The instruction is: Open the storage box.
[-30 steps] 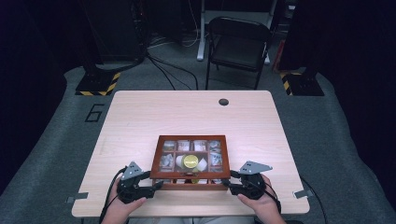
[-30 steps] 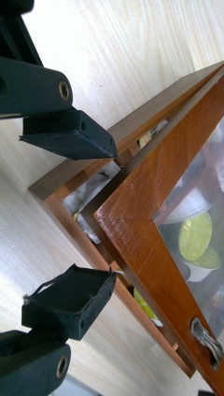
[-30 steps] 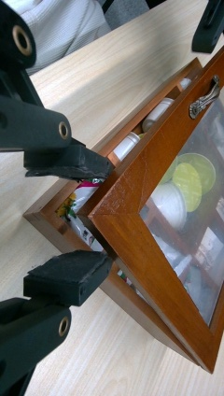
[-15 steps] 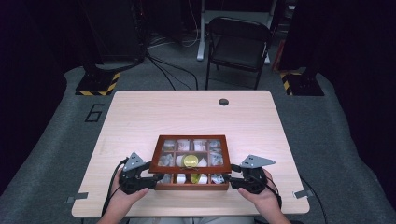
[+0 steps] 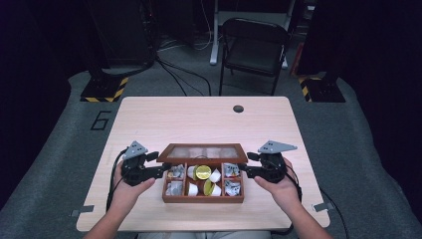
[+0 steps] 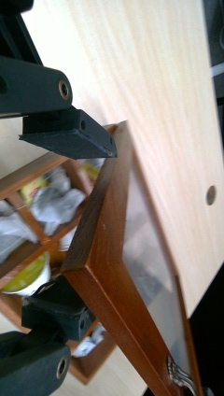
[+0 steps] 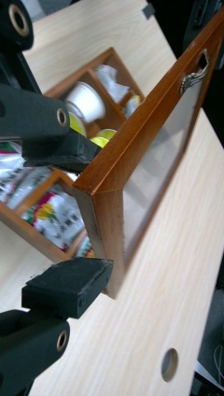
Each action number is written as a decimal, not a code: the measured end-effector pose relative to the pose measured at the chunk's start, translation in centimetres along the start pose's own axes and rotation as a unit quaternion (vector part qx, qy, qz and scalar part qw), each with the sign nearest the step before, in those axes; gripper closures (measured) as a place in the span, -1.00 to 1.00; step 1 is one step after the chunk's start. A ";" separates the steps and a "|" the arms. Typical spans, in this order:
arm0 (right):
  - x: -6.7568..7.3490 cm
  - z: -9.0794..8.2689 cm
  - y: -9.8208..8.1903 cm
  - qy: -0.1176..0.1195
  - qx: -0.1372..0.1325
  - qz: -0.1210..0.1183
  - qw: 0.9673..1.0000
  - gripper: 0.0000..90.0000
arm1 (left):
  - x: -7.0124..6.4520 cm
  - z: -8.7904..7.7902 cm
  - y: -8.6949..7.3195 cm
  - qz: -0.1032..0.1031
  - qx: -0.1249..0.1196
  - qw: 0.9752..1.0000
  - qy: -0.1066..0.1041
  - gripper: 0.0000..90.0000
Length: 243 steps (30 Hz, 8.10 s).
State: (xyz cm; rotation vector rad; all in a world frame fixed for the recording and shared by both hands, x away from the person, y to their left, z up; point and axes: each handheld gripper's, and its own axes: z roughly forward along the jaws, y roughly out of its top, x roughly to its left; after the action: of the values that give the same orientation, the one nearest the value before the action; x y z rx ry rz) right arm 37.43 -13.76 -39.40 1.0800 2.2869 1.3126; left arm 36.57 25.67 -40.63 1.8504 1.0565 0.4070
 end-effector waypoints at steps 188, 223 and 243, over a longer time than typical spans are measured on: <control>-9.3 14.4 1.2 -0.065 0.005 0.149 0.987 0.16 | 8.1 14.3 1.0 -0.124 -0.003 0.991 0.047 0.13; -9.3 15.6 0.6 -0.081 -0.012 0.220 0.972 0.06 | 8.5 15.3 0.3 -0.189 -0.017 0.981 0.045 0.07; -9.3 16.0 -0.2 -0.082 -0.032 0.242 0.966 0.05 | 8.7 15.7 -0.2 -0.205 -0.023 0.978 0.040 0.05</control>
State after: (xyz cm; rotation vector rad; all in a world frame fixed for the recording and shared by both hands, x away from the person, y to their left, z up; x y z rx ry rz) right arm 52.83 -10.74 -49.28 1.7281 1.9124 1.3845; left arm 51.67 23.91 -50.10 1.5338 1.4341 0.2585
